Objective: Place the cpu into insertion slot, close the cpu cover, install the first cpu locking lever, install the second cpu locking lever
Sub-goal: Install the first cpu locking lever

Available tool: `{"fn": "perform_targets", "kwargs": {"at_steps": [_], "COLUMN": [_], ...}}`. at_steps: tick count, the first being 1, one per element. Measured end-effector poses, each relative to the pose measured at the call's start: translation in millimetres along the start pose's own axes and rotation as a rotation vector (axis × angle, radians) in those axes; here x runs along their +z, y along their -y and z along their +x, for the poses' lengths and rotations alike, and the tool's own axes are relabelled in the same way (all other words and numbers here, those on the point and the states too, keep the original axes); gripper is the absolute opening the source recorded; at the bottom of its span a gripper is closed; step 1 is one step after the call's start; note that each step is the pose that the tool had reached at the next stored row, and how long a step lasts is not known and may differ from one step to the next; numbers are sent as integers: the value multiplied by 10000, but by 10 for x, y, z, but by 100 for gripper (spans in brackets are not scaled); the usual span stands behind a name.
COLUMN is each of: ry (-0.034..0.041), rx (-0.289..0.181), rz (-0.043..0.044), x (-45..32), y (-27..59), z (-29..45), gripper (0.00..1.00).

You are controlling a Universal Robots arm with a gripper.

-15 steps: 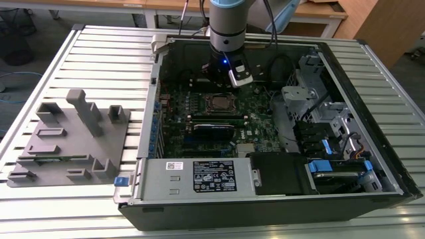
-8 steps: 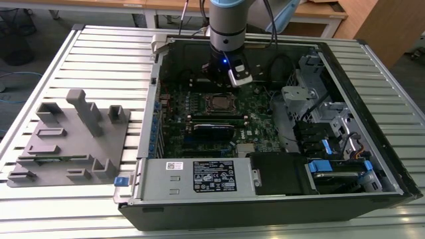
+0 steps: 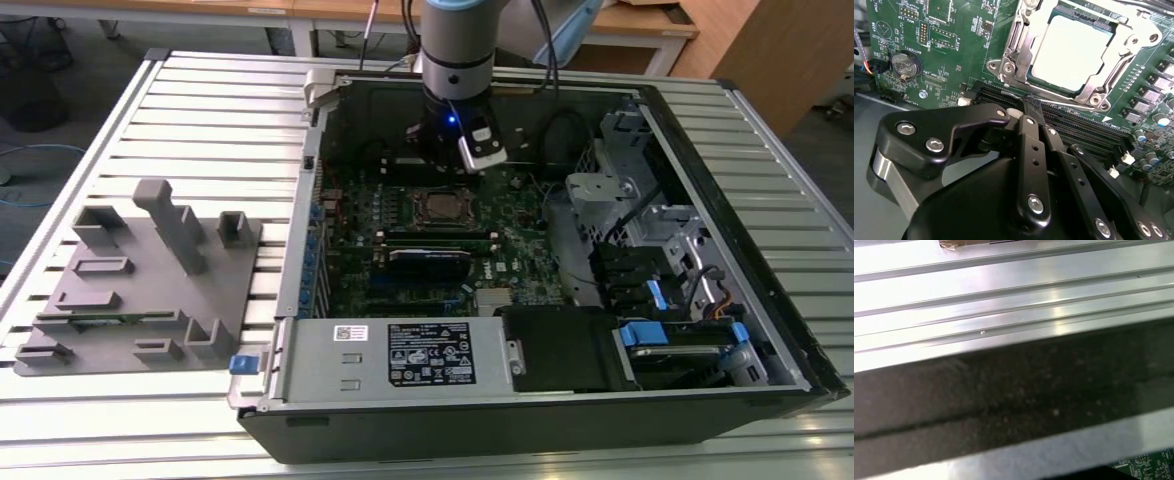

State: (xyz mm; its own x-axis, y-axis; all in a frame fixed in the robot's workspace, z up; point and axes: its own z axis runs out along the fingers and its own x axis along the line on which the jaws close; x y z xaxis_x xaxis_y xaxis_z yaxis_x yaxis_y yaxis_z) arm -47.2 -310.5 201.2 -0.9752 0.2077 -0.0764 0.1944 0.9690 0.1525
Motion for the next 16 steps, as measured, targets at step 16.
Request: {"fn": "perform_targets", "kwargs": {"at_steps": [16], "ry": [237], "rx": [-29], "rz": [-52], "x": [-2], "y": [5], "z": [26], "gripper": [11]}}
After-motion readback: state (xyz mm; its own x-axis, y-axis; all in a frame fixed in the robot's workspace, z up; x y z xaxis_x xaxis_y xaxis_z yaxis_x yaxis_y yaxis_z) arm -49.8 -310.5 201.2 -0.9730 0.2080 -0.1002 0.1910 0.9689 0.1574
